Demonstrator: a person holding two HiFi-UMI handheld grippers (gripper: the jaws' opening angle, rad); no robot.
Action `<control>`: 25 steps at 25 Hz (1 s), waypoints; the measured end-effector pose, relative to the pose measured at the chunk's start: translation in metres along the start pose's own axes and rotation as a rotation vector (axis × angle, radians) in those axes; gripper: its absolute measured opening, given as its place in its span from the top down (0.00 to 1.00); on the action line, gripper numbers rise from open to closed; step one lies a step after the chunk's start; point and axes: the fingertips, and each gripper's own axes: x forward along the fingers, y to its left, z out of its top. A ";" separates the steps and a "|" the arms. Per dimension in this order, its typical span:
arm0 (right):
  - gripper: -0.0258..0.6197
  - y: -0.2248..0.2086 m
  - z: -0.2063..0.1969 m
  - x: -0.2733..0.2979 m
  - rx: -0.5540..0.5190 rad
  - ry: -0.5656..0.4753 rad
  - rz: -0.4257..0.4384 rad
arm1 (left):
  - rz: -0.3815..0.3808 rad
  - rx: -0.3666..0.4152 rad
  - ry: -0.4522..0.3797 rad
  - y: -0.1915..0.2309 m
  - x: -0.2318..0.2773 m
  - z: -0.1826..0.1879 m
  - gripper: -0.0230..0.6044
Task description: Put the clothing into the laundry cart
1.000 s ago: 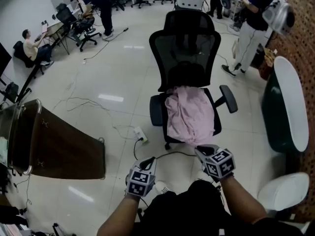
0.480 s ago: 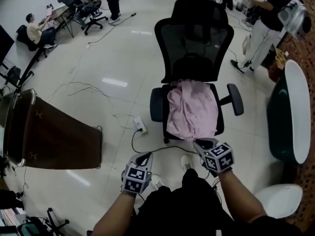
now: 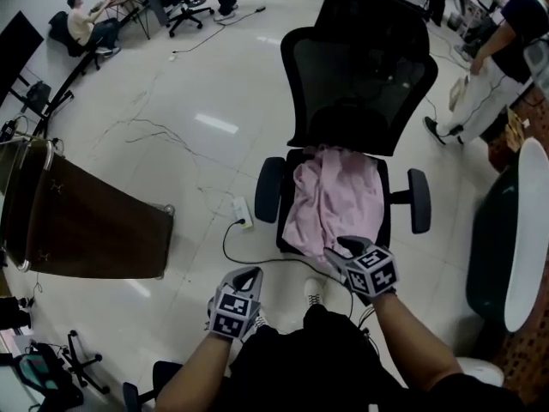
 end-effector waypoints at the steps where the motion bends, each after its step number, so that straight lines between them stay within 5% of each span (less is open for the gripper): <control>1: 0.60 -0.007 0.001 0.006 -0.001 0.011 0.011 | 0.007 -0.007 0.005 0.000 0.007 0.001 0.96; 6: 0.59 -0.034 -0.002 0.042 -0.011 0.056 0.041 | 0.051 -0.085 0.029 0.010 0.040 -0.001 0.96; 9: 0.40 -0.050 -0.005 0.067 0.005 0.061 0.049 | 0.084 -0.135 0.047 0.021 0.059 -0.007 0.96; 22: 0.39 -0.132 -0.064 0.193 -0.039 0.188 0.009 | 0.129 -0.202 0.105 0.035 0.138 -0.047 0.96; 25: 0.21 -0.140 -0.083 0.228 -0.031 0.232 -0.002 | 0.141 -0.216 0.130 0.039 0.151 -0.068 0.96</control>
